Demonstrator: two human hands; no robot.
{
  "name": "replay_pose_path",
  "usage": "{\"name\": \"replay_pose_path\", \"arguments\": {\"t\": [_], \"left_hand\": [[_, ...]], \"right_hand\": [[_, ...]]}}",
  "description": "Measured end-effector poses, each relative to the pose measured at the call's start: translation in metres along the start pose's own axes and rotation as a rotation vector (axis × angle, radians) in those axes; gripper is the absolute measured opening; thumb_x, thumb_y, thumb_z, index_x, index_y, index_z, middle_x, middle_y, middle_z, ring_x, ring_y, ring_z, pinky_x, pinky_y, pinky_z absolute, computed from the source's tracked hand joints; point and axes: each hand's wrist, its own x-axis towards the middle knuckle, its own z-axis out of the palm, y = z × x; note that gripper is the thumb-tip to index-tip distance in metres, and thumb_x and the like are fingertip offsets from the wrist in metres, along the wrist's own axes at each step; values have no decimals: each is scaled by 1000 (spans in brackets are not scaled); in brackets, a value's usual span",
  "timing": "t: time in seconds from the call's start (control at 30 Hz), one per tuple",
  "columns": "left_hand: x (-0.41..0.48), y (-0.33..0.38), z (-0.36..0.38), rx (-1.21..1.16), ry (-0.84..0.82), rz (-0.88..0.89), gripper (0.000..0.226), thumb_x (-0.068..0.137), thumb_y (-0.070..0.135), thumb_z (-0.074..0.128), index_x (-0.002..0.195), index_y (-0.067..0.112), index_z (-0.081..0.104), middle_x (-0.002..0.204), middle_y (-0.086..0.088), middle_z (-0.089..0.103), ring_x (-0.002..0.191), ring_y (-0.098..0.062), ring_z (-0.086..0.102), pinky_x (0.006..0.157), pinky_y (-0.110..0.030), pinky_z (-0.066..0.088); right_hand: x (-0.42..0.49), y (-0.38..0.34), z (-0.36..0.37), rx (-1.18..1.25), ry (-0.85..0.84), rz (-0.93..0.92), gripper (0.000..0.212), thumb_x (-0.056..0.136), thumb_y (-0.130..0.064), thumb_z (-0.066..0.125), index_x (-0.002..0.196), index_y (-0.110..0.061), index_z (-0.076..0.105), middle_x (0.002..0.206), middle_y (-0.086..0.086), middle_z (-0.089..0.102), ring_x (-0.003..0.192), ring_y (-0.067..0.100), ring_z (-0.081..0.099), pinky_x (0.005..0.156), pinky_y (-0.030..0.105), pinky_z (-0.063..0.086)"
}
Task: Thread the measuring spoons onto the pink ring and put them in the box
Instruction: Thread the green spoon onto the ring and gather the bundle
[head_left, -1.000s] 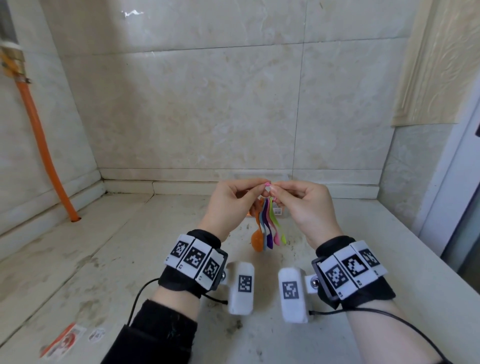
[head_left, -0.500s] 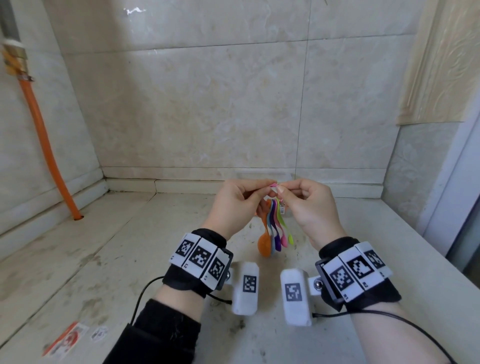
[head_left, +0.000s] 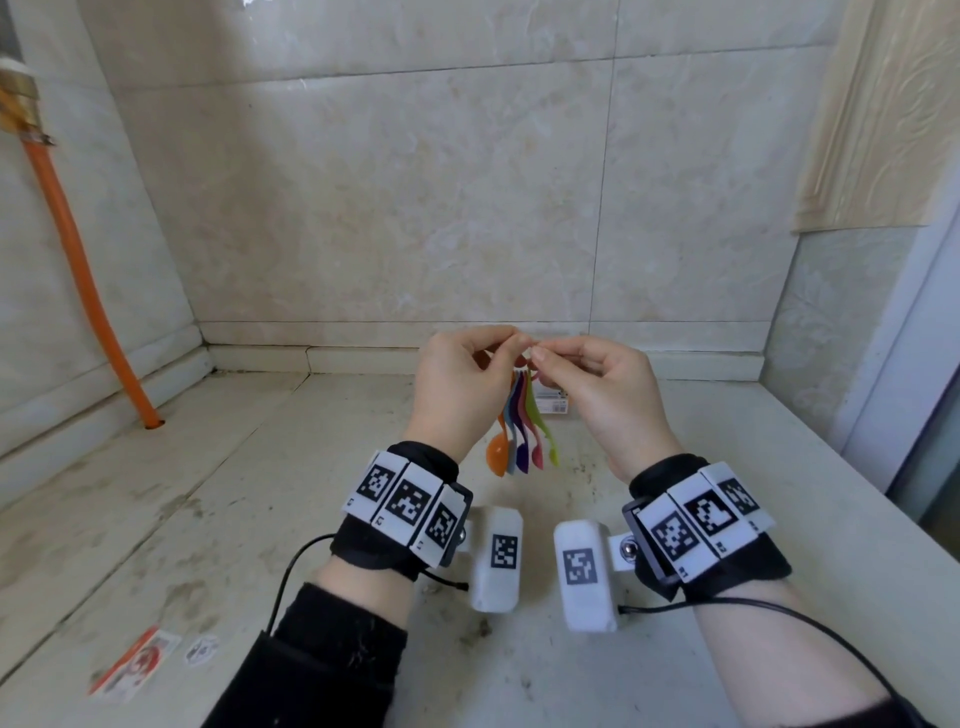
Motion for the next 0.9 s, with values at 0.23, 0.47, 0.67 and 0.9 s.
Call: {"name": "replay_pose_path", "arguments": {"t": [0.23, 0.47, 0.67, 0.9], "left_hand": [[4, -5, -2, -22, 184, -38, 19, 87, 23, 66, 98, 11, 76, 72, 27, 59, 73, 12, 59, 65, 1, 45], [4, -4, 0, -53, 188, -64, 19, 87, 25, 66, 97, 13, 76, 74, 20, 64, 75, 6, 63, 66, -3, 48], [1, 2, 3, -138, 79, -7, 25, 87, 28, 65, 69, 44, 70, 72, 12, 71, 67, -5, 65, 64, -18, 54], [0, 2, 4, -218, 66, -100, 19, 87, 29, 65, 71, 26, 75, 44, -2, 61, 43, -11, 59, 57, -23, 52]], "right_hand": [[-1, -1, 2, 24, -5, 66, 11, 80, -19, 76, 90, -21, 71, 87, -4, 76, 82, 4, 71, 73, 18, 54], [-3, -2, 4, -4, -113, 22, 21, 81, -5, 73, 88, -25, 75, 94, -2, 75, 91, 6, 70, 75, 17, 54], [-2, 0, 2, 13, -165, 8, 39, 80, -4, 74, 103, -35, 67, 103, -12, 74, 100, 2, 67, 88, 25, 55], [-2, 3, 5, -152, -199, -4, 59, 72, -20, 82, 121, -40, 57, 121, -18, 64, 111, -8, 57, 103, 27, 41]]}}
